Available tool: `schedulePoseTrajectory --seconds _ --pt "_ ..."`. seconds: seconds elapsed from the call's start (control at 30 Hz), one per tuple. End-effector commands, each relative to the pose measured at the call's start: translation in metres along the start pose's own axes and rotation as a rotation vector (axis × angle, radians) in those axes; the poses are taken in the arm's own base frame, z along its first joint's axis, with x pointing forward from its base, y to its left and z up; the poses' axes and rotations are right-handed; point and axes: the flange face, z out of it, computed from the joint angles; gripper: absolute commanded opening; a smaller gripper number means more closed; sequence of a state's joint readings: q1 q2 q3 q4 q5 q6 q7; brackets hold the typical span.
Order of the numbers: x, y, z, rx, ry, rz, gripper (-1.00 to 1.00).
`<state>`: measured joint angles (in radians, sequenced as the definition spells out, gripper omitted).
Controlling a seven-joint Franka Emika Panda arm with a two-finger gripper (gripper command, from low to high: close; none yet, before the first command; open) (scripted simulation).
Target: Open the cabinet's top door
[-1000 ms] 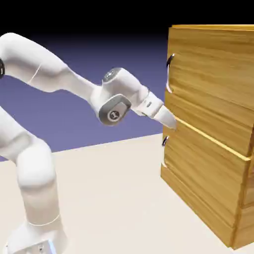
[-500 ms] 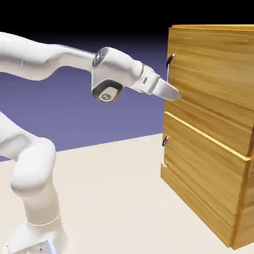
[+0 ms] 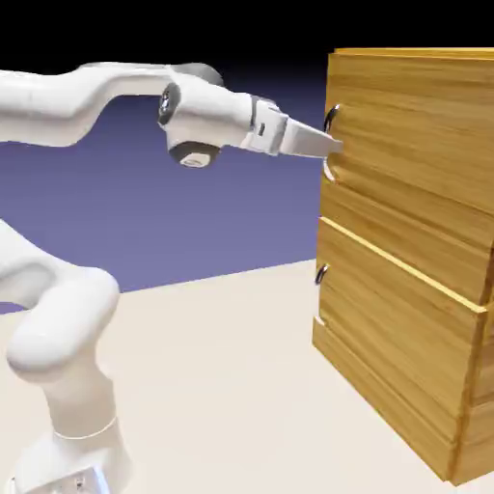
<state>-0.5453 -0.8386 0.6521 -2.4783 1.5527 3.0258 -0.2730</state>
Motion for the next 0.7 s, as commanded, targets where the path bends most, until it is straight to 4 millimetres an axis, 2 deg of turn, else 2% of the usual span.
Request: schedulePoseTrajectory --seconds 0.0,0.33,0.67 --pt "-0.003 -0.003 0.0 0.009 0.009 -0.001 0.0" --pt "-0.042 -0.028 0.006 0.092 0.081 -0.015 0.0" --pt "-0.101 -0.042 0.032 0.15 0.129 -0.033 0.0"
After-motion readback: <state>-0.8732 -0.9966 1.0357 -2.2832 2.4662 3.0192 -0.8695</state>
